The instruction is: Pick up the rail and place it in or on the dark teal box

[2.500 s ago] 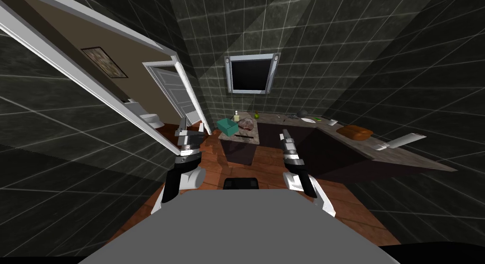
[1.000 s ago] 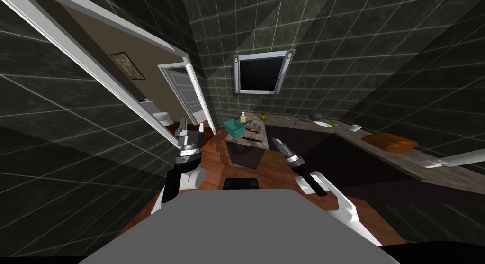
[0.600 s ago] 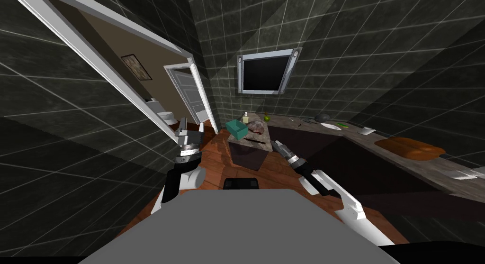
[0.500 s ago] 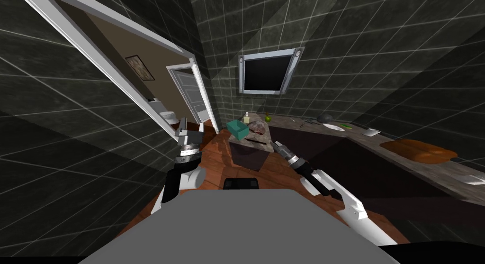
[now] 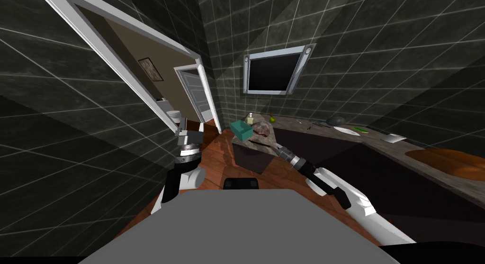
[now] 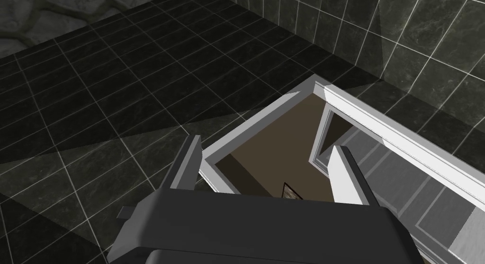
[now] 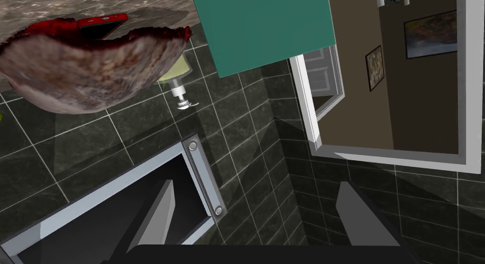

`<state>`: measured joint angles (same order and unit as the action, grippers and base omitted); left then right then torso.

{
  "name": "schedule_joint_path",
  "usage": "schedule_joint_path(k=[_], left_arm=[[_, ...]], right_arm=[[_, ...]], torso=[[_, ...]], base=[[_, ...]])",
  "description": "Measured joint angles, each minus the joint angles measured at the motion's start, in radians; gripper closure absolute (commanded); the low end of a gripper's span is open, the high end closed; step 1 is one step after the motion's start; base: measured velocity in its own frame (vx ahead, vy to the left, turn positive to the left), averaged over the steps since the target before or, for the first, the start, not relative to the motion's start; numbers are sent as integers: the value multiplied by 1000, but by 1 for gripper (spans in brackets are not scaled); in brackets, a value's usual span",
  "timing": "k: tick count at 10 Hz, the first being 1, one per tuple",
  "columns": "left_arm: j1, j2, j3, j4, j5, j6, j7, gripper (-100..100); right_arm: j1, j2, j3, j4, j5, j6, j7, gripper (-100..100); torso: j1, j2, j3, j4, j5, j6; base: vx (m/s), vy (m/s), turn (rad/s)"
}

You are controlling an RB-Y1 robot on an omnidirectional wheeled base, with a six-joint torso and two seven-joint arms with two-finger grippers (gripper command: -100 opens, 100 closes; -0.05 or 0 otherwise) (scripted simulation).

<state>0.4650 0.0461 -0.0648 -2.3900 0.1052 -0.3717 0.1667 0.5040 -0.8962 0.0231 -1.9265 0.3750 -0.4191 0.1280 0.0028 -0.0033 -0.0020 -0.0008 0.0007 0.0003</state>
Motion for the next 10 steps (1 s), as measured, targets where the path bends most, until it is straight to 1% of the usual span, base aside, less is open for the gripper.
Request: schedule_joint_path(k=[1,3,4,5,6,7,8,9,10], left_arm=[[0,0,0,0,0,0,0,0],[0,0,0,0,0,0,0,0],[0,0,0,0,0,0,0,0],[0,0,0,0,0,0,0,0],[0,0,0,0,0,0,0,0],[0,0,0,0,0,0,0,0],[0,0,0,0,0,0,0,0],[0,0,0,0,0,0,0,0],[0,0,0,0,0,0,0,0]], right_arm=[[-1,-19,3,1,3,-1,0,-100],[0,-75,19,20,22,-4,-1,-100],[-1,-102,34,33,36,-5,-1,-100],[1,-132,40,36,42,-5,-3,-100],[-2,-159,57,46,56,-3,-4,-100],[-3,-190,65,50,62,-1,-7,-100],[-3,-208,66,55,63,-3,-8,-100],[-11,-240,81,70,71,-6,-13,-100],[-7,-267,85,74,75,-8,-16,-100]], torso=[[-1,2,1,0,0,0],[0,1,1,0,0,0],[0,0,0,0,0,-1],[-1,0,0,0,0,0],[0,0,0,0,0,-1],[0,0,0,0,0,0],[-1,2,1,0,0,0],[0,1,1,0,0,-1],[-1,1,1,0,0,0]], base=[[37,38,121],[47,35,138],[48,26,88],[55,36,188],[49,33,85],[19,16,-18],[37,30,173],[38,20,104],[54,38,203]])
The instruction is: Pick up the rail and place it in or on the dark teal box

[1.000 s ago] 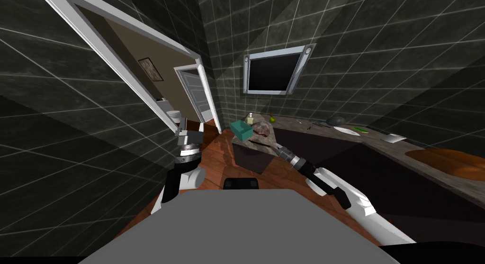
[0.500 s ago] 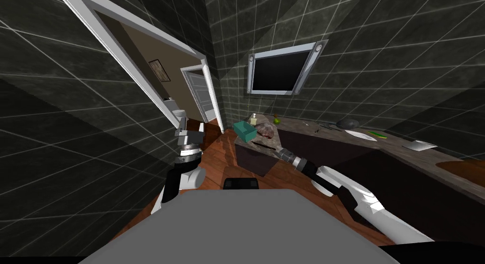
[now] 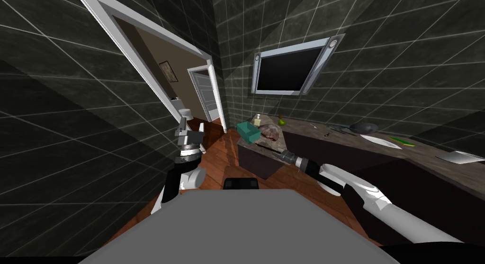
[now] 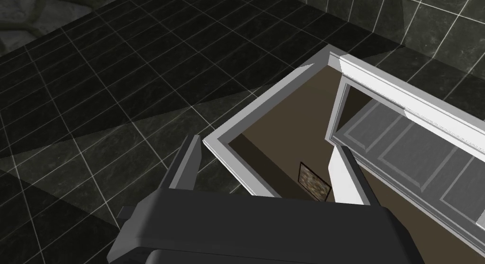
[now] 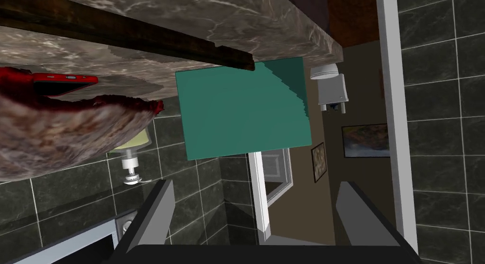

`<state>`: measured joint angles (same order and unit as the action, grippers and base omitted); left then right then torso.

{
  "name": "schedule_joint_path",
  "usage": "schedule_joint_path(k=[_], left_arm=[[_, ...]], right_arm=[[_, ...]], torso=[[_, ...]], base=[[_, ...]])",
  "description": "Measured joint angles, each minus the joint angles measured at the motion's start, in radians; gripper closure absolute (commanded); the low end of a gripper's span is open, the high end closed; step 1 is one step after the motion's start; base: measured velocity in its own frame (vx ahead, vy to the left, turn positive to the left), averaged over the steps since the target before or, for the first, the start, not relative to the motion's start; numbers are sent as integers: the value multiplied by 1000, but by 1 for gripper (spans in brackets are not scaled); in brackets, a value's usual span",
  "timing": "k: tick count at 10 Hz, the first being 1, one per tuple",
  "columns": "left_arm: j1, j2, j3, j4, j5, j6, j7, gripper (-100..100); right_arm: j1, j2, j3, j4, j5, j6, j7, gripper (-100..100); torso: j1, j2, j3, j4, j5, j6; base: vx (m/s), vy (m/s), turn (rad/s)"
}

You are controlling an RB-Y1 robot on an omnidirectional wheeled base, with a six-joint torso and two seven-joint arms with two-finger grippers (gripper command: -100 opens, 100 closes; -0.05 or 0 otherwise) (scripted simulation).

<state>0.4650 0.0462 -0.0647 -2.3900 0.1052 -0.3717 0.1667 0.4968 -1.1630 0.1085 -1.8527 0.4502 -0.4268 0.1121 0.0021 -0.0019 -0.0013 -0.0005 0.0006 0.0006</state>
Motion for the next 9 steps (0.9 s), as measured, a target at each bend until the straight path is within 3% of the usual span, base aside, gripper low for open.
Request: schedule_joint_path(k=[3,9], left_arm=[[0,0,0,0,0,0,0,0],[0,0,0,0,0,0,0,0]], right_arm=[[-11,-81,48,41,26,-11,-3,-100],[-4,-257,122,72,53,-17,-23,-100]], torso=[[1,-1,-1,0,0,-1],[1,-1,0,0,0,0]], base=[[49,35,124],[46,22,145]])
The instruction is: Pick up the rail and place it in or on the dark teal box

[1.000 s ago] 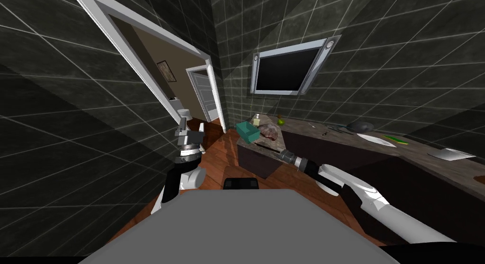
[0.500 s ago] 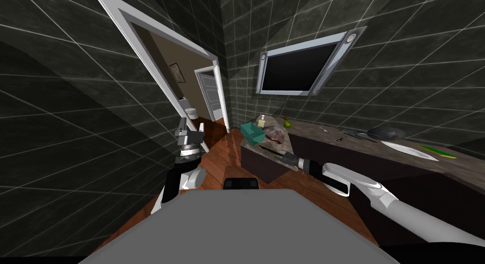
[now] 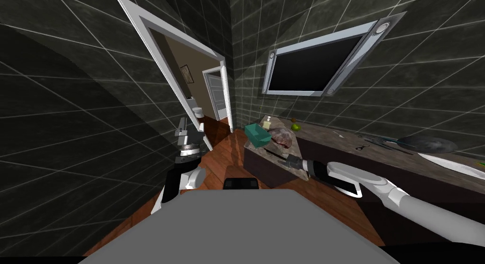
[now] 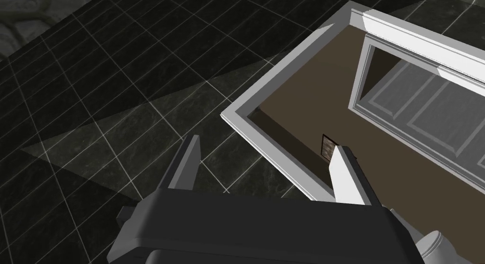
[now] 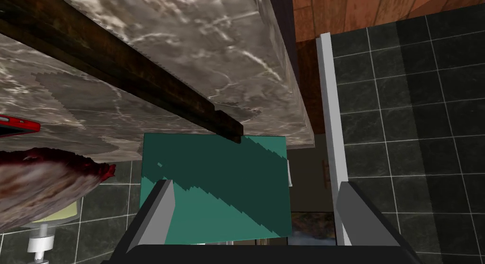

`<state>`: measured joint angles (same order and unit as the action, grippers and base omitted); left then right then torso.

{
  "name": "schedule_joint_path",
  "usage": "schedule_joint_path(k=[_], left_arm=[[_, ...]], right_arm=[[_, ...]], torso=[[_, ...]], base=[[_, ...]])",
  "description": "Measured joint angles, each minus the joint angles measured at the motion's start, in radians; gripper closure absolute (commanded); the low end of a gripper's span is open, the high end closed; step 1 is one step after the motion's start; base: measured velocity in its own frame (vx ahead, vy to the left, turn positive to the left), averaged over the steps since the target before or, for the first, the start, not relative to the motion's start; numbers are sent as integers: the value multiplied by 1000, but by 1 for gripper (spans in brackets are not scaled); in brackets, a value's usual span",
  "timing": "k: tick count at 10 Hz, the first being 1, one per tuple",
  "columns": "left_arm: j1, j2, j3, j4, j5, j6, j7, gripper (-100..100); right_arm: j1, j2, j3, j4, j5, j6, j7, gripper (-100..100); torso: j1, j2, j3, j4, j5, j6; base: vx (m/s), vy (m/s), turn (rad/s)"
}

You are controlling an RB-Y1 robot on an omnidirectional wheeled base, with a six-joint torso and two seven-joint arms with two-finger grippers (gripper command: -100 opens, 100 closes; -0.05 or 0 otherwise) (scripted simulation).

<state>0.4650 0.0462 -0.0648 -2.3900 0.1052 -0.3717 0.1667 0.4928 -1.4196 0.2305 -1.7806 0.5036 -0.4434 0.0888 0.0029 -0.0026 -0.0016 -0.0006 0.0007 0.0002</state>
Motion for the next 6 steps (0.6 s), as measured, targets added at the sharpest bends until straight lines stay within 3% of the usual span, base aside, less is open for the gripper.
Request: schedule_joint_path(k=[2,4,6], left_arm=[[0,0,0,0,0,0,0,0],[0,0,0,0,0,0,0,0],[0,0,0,0,0,0,0,0]], right_arm=[[4,-54,26,9,6,-1,-5,-100],[6,-112,62,25,12,-6,-12,-100],[2,-177,108,42,19,-11,-20,-100]], torso=[[0,0,0,0,0,0],[0,0,0,0,0,1],[1,-1,0,0,0,0]], base=[[53,26,276],[45,27,115],[59,29,310]])
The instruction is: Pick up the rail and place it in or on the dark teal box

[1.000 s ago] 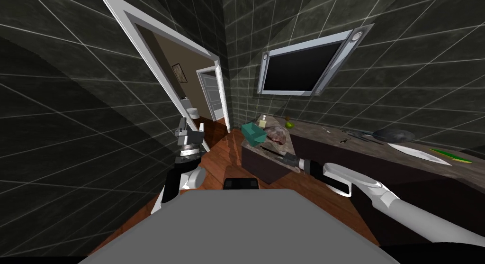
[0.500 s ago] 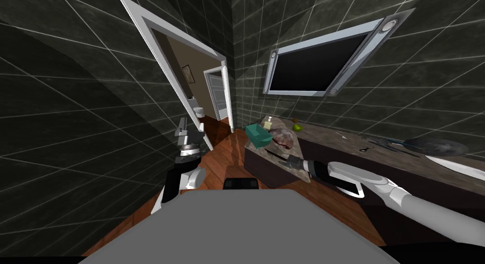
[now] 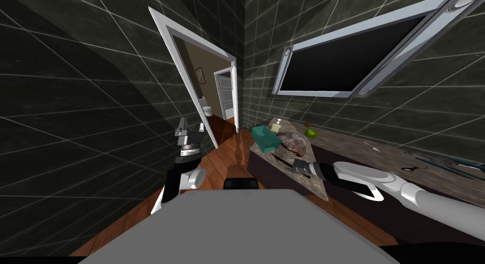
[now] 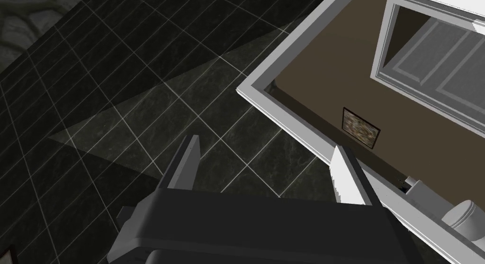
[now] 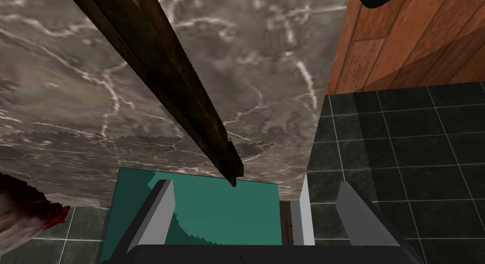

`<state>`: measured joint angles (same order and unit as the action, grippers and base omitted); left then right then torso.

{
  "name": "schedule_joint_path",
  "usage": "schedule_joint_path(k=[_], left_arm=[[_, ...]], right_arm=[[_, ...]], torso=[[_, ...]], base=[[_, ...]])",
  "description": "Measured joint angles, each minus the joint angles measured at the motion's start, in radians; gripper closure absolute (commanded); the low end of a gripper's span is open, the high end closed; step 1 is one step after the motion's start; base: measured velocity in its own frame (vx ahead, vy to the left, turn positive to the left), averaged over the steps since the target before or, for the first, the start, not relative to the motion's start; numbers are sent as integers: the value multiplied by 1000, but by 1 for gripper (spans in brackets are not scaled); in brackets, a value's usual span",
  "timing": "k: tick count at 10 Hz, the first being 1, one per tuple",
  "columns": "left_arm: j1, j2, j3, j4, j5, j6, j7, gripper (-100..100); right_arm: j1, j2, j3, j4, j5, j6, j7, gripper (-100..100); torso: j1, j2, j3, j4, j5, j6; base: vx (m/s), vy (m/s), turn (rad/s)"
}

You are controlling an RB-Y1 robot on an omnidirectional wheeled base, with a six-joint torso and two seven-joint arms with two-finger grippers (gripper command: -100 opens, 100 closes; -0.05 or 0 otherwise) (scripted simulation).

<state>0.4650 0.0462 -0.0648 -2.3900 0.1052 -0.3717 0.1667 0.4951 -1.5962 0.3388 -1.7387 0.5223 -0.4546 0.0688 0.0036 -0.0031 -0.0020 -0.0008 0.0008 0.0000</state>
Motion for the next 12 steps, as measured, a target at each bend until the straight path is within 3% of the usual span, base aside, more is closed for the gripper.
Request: schedule_joint_path(k=[1,5,7,11,12], left_arm=[[0,0,0,0,0,0,0,0],[0,0,0,0,0,0,0,0],[0,0,0,0,0,0,0,0],[0,0,0,0,0,0,0,0],[0,0,0,0,0,0,0,0]], right_arm=[[-22,-17,43,31,13,-12,-6,-100],[-6,-107,90,34,3,-15,-16,-100],[-6,-164,135,37,0,-19,-31,-100],[-23,-219,221,59,16,-36,-62,-100],[-23,-221,223,59,16,-36,-64,0]], torso=[[0,0,0,0,0,0],[0,3,2,1,0,1],[0,2,1,1,0,1],[0,3,2,1,0,1],[-1,4,2,1,0,2]], base=[[41,19,64],[26,19,161],[34,21,197],[24,12,121],[0,0,0]])
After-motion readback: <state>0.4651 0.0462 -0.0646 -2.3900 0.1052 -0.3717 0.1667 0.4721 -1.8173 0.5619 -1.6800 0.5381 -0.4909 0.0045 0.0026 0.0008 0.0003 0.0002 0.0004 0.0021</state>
